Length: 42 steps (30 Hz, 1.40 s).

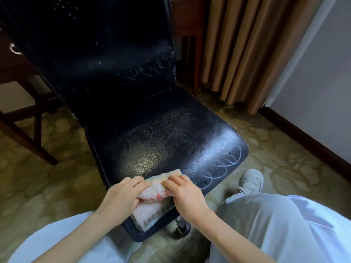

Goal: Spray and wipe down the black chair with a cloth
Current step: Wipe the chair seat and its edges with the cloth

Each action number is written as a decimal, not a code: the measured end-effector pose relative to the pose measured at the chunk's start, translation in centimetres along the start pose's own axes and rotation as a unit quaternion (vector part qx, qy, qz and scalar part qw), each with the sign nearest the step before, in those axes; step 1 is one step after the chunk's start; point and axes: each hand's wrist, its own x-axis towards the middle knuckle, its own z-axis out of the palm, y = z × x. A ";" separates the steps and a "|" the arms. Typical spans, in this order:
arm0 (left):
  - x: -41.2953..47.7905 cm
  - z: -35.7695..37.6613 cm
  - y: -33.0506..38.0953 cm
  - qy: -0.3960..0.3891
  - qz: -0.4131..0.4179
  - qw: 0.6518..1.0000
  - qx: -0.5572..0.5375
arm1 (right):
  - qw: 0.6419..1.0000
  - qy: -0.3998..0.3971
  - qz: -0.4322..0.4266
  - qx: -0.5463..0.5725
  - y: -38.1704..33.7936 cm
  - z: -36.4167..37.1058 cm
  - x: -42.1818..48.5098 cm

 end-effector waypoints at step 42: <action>25.1 1.7 -1.4 0.044 -0.125 0.991 0.002 | 0.982 -0.027 0.167 -0.081 15.1 -4.2 19.1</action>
